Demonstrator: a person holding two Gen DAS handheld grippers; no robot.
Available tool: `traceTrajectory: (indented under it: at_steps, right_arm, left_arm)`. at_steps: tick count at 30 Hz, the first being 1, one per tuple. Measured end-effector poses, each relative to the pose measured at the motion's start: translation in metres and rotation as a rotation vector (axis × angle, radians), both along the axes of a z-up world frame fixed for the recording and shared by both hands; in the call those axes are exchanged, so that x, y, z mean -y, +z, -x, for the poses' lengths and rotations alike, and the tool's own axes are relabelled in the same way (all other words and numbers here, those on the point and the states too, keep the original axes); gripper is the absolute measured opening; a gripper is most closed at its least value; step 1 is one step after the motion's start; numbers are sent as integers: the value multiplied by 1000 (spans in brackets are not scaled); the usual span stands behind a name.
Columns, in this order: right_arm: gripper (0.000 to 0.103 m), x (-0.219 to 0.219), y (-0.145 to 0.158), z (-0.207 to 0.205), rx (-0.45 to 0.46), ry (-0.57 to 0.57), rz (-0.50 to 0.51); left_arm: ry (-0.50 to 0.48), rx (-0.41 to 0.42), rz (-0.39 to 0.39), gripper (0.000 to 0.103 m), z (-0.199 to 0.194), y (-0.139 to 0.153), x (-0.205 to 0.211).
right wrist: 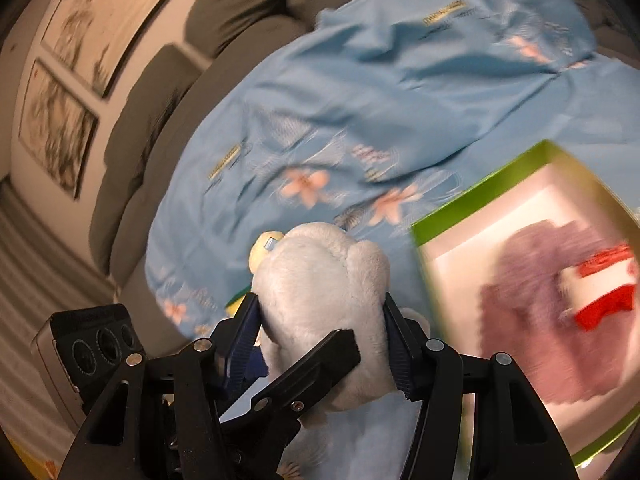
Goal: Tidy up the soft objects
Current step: 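Lift the white plush toy and carry it toward the green box, then lower the white plush toy into the green box and open the right gripper, then move the right gripper back to the blue Tempo tissue pack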
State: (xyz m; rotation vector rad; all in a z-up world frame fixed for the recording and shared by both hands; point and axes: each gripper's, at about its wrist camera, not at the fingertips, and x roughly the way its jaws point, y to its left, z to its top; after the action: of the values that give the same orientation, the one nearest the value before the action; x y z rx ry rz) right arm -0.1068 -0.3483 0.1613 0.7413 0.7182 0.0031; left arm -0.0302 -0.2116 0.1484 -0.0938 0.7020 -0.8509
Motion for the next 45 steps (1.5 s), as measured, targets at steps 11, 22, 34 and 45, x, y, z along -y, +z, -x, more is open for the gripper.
traceTrajectory:
  at_steps: [11,22,34,45]
  right_arm:
    - [60,92,-29,7,-71,-203,-75]
    - [60,135,-55,10,-174,-344,-90]
    - [60,139,-64,1,-225,-414,-18]
    - [80,101,-10,30,-1,-466,143]
  left_arm:
    - [-119,-58,-95,51,-25,-22,101]
    - [-186,-133,-153,52,-36,-50,154]
    - [-115,-203,-241,66,-51,-68,157]
    - [-10,-170,-103,83,-22,-31,53]
